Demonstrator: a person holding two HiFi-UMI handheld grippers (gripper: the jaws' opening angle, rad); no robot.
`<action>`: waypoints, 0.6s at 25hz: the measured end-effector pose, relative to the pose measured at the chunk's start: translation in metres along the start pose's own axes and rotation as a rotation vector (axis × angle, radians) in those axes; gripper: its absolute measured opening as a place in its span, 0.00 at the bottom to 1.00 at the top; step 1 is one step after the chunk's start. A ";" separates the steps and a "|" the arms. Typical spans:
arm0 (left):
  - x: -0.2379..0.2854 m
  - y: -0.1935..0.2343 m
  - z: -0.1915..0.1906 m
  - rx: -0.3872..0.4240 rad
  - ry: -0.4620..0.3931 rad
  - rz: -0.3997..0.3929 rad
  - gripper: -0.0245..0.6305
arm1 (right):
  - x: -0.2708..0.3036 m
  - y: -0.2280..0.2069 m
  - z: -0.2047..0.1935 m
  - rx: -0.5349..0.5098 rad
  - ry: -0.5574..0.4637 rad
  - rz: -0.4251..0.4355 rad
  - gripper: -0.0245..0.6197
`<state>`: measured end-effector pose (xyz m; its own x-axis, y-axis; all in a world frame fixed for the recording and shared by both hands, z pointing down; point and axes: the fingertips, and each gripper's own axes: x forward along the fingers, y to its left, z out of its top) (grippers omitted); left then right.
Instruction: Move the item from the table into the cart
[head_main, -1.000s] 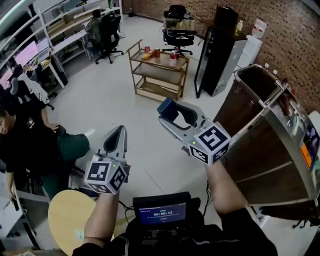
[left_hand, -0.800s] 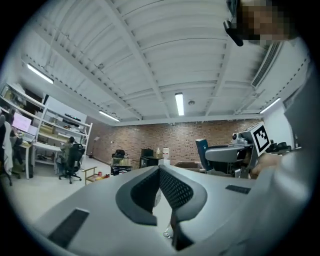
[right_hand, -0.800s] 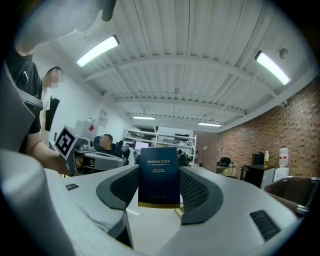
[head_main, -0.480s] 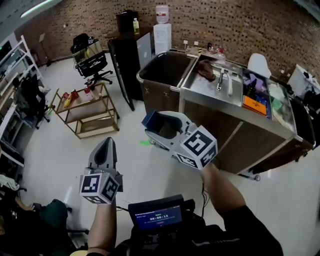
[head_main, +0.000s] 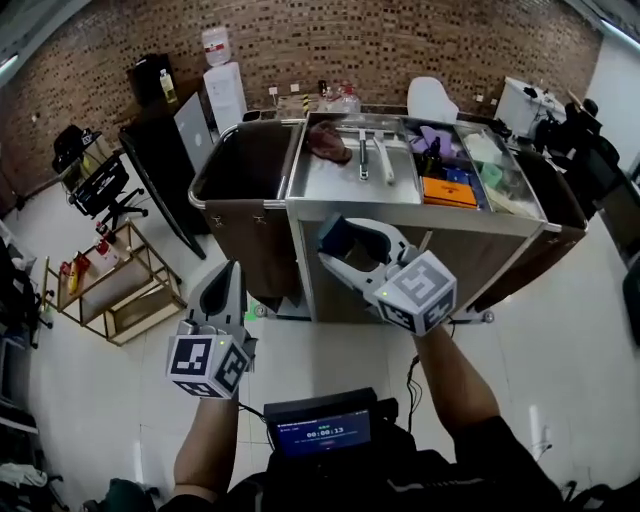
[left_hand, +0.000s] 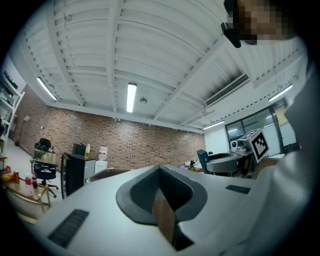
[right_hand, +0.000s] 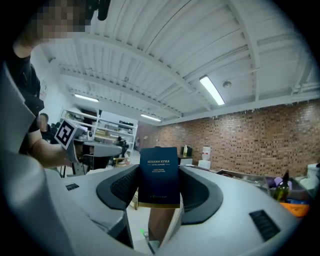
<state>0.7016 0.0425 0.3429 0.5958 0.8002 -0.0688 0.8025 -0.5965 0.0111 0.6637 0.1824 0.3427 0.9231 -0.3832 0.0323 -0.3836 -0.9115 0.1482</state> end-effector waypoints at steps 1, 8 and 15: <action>0.014 0.003 0.000 0.005 -0.004 -0.029 0.04 | 0.004 -0.009 -0.002 -0.010 0.010 -0.022 0.42; 0.122 0.008 -0.017 -0.006 0.028 -0.122 0.04 | 0.023 -0.093 -0.019 0.011 0.030 -0.116 0.42; 0.215 -0.019 0.002 0.024 0.030 -0.142 0.04 | 0.025 -0.186 -0.005 0.027 0.014 -0.116 0.42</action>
<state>0.8139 0.2257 0.3258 0.4774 0.8779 -0.0377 0.8780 -0.4783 -0.0201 0.7584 0.3430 0.3210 0.9615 -0.2731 0.0306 -0.2747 -0.9534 0.1246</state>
